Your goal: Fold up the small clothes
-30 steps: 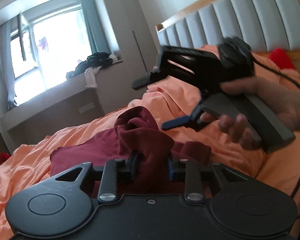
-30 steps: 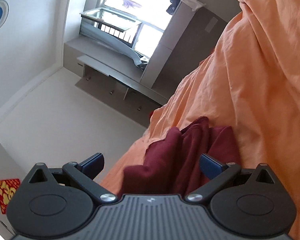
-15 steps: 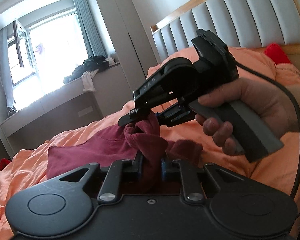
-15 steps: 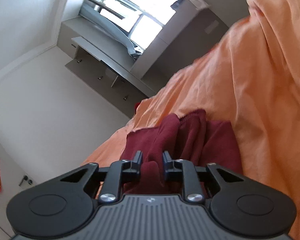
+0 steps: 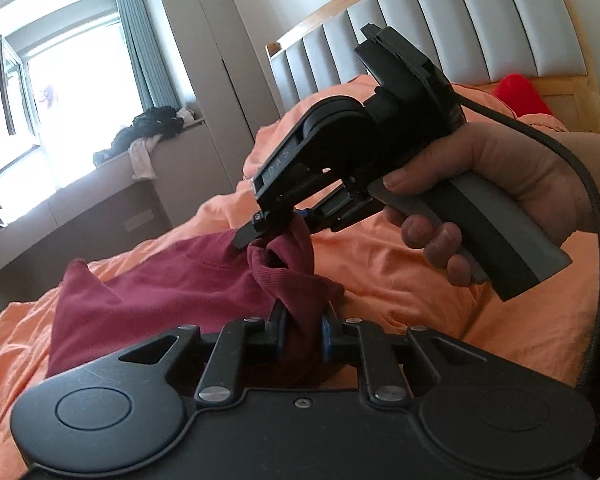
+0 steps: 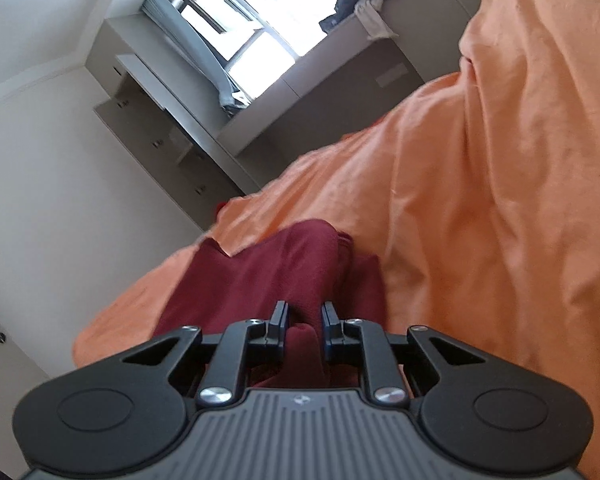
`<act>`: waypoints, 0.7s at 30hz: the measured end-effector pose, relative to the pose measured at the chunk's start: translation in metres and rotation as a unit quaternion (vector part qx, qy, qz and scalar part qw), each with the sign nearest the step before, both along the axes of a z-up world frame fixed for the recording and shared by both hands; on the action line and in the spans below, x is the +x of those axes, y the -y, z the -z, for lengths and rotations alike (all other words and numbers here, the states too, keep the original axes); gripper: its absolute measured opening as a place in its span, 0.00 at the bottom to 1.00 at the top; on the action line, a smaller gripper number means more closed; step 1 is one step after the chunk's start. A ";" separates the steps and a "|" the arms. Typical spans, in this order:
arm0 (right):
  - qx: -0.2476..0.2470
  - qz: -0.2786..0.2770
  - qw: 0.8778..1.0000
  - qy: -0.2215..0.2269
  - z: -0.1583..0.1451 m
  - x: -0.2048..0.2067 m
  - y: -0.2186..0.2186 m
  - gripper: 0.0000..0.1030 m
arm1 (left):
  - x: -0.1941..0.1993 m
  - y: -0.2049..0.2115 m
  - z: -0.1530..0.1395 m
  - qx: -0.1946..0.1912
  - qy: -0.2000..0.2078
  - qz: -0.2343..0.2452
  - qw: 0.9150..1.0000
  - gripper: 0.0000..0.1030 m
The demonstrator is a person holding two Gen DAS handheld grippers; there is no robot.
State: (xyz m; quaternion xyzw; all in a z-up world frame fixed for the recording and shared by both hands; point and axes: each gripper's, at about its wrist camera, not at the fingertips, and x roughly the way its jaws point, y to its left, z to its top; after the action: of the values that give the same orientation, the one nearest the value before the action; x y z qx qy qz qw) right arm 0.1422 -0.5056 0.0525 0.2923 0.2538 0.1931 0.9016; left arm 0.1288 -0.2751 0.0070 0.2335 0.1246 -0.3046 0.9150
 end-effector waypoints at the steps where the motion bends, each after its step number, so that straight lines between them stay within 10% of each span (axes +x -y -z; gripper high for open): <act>1: -0.005 0.001 1.000 -0.006 0.000 -0.001 0.000 0.18 | 0.001 0.000 0.001 0.000 -0.004 0.000 1.000 0.19; 7: 0.001 0.008 0.999 -0.033 0.008 -0.001 -0.001 0.27 | 0.013 -0.007 -0.009 -0.034 -0.060 0.008 0.998 0.43; 14: 0.000 0.027 0.999 -0.047 0.011 -0.002 0.001 0.55 | 0.024 -0.028 -0.029 -0.113 -0.140 0.025 0.983 0.68; 21: 0.018 0.036 0.998 -0.056 0.015 -0.004 0.006 0.92 | 0.040 -0.064 -0.060 -0.174 -0.136 -0.035 0.975 0.84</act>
State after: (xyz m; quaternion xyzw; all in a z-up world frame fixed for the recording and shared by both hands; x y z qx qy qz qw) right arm 0.1378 -0.5120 0.0379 0.3273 0.2896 0.1486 0.8871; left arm 0.1686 -0.2110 0.0673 0.0229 0.2011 -0.3183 0.9261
